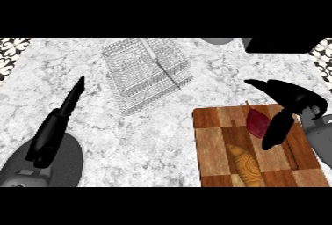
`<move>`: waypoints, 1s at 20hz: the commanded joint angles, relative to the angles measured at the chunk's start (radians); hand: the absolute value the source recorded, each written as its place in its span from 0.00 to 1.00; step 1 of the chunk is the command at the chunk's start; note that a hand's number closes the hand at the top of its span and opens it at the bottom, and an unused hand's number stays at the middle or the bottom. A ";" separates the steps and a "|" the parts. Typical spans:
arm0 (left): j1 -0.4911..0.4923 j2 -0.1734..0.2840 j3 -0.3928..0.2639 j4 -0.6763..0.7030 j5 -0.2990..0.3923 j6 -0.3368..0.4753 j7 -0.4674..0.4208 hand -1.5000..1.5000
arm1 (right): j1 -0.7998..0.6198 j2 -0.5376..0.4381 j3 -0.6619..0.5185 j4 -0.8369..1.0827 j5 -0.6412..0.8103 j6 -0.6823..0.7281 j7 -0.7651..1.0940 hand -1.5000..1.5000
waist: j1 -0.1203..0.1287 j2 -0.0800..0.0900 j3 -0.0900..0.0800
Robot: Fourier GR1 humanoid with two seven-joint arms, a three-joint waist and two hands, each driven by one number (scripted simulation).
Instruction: Pick the pear from the cutting board and place it in the tiered basket
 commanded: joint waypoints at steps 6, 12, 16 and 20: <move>-0.026 -0.027 0.045 0.021 -0.015 -0.042 0.008 0.50 | 0.021 0.015 -0.034 0.096 0.084 0.156 -0.087 0.00 | -0.001 0.001 0.000; -0.011 -0.050 0.056 -0.019 -0.043 -0.056 0.021 0.50 | 0.064 0.043 -0.120 -0.005 0.141 0.128 -0.022 0.00 | -0.003 -0.001 0.000; -0.001 -0.082 0.049 0.022 -0.077 -0.039 -0.008 0.50 | 0.040 0.060 -0.134 0.093 0.267 0.065 -0.141 0.00 | 0.001 0.000 0.000; 0.013 -0.105 0.039 -0.052 -0.100 -0.059 0.049 0.50 | 0.065 0.065 -0.183 0.159 0.323 0.089 -0.222 0.00 | 0.000 0.000 0.000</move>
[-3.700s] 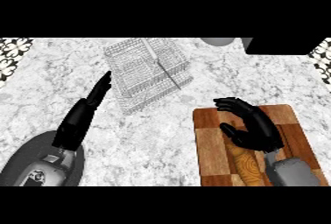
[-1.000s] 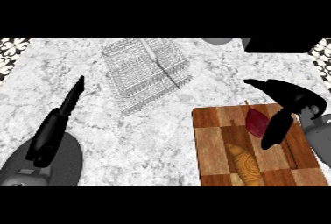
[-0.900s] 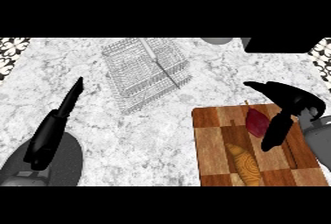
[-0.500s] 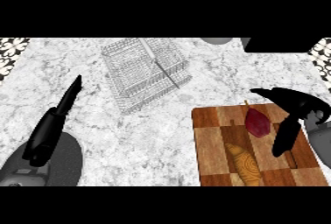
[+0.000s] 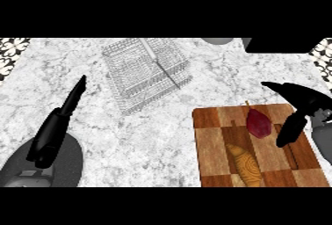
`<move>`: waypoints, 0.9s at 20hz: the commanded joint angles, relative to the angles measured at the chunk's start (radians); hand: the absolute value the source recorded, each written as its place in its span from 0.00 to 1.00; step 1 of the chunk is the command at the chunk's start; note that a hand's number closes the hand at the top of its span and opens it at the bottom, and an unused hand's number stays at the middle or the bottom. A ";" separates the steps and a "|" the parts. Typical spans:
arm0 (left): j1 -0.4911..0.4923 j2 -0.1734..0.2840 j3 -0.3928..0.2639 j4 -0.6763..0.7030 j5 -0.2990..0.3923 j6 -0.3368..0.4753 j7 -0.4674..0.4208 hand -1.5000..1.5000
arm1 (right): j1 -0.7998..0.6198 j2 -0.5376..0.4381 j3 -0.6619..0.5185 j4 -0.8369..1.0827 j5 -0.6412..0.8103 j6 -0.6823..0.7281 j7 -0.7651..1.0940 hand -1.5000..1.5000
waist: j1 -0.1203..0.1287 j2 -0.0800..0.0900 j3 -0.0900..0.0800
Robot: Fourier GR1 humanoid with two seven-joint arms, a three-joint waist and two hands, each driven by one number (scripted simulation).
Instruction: Pick the pear from the cutting board and place it in the tiered basket
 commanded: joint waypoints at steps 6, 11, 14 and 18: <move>-0.030 -0.004 0.071 -0.011 0.004 -0.063 0.012 0.50 | -0.024 0.089 -0.073 0.075 0.089 0.032 -0.048 0.00 | 0.002 0.000 0.000; 0.036 -0.033 0.059 0.030 -0.034 -0.055 -0.074 0.50 | 0.095 0.127 -0.075 0.041 0.157 -0.032 -0.092 0.00 | -0.003 -0.001 0.000; -0.041 -0.088 0.033 0.062 -0.084 -0.022 -0.029 0.50 | 0.025 0.133 -0.112 0.094 0.184 -0.006 -0.114 0.00 | -0.003 0.000 0.000; -0.030 -0.084 0.053 0.028 -0.082 -0.052 -0.014 0.50 | 0.011 0.177 -0.093 0.249 0.278 -0.085 -0.225 0.00 | 0.000 0.001 0.000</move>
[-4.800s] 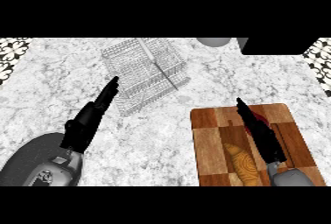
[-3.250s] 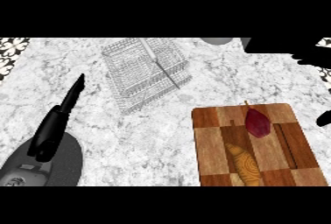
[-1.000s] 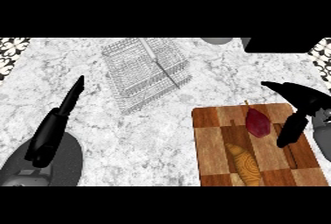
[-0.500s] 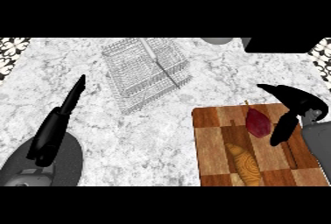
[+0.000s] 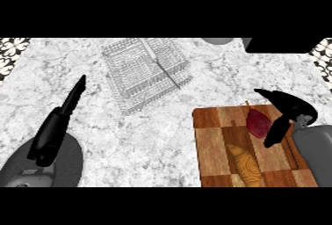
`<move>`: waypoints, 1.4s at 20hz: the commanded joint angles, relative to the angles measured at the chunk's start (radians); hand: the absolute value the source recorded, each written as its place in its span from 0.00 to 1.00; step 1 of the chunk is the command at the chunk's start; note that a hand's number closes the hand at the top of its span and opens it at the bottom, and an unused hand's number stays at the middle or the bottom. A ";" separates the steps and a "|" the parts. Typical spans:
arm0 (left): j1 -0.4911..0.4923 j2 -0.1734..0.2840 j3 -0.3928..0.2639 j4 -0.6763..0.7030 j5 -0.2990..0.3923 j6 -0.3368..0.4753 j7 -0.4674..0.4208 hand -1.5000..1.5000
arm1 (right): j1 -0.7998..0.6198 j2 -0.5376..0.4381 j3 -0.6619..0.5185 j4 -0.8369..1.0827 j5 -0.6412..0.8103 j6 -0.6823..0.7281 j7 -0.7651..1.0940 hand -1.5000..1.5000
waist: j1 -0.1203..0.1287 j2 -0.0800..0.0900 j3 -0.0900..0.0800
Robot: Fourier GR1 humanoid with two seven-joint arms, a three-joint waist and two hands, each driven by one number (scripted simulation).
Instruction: Pick the pear from the cutting board and place it in the tiered basket
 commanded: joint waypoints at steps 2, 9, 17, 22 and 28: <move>-0.037 0.005 0.036 -0.033 0.002 -0.029 0.069 0.50 | 0.030 0.061 0.004 0.044 0.066 -0.068 -0.048 0.00 | -0.001 0.000 0.000; -0.025 0.002 0.058 0.048 0.009 -0.051 -0.034 0.50 | 0.024 0.085 0.053 0.087 0.132 -0.032 -0.097 0.00 | -0.002 0.000 0.000; -0.023 -0.026 0.051 -0.004 -0.001 -0.059 0.026 0.50 | 0.034 0.119 -0.002 0.114 0.145 -0.176 -0.263 1.00 | -0.001 -0.001 0.000; -0.022 -0.044 0.047 0.078 -0.054 -0.012 -0.067 0.50 | 0.014 0.117 -0.033 0.049 0.154 -0.215 -0.286 1.00 | -0.005 0.000 0.000; 0.036 -0.021 0.076 0.029 -0.035 -0.022 -0.022 0.50 | 0.163 0.210 -0.053 -0.059 0.335 -0.429 0.176 1.00 | -0.071 -0.029 -0.006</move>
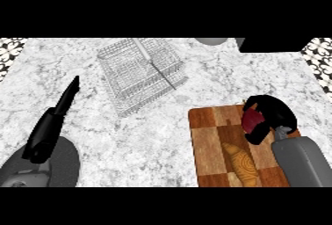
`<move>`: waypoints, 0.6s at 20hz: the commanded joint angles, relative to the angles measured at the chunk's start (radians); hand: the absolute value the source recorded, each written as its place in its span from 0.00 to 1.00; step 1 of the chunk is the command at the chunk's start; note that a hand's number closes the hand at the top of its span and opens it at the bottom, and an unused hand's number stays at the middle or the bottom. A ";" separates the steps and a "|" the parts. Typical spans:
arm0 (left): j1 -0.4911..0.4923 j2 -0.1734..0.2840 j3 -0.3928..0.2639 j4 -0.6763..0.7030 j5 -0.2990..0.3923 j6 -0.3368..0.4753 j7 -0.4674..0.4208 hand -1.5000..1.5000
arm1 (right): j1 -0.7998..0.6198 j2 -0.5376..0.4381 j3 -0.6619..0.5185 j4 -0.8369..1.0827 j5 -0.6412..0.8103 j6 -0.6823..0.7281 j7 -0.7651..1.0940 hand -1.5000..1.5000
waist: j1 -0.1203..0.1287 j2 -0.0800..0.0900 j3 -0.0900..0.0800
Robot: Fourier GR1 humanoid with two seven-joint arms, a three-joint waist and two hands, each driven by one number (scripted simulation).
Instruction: Pick the pear from the cutting board and place it in the tiered basket
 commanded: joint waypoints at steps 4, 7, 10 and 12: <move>0.039 0.012 0.028 0.000 -0.009 0.017 0.018 0.50 | 0.163 0.084 -0.003 -0.139 0.236 -0.216 0.451 1.00 | -0.090 -0.036 -0.009; 0.058 0.007 0.023 -0.009 -0.017 0.026 0.002 0.50 | 0.210 0.141 0.055 -0.303 0.338 -0.241 0.606 1.00 | -0.078 -0.033 -0.008; 0.056 0.003 0.021 -0.003 -0.008 0.017 0.009 0.50 | 0.216 0.233 0.129 -0.478 0.422 -0.252 0.739 1.00 | -0.072 -0.031 -0.007; 0.083 0.006 0.021 0.004 -0.007 0.014 -0.017 0.50 | 0.220 0.284 0.180 -0.591 0.444 -0.304 0.789 1.00 | -0.061 -0.031 -0.005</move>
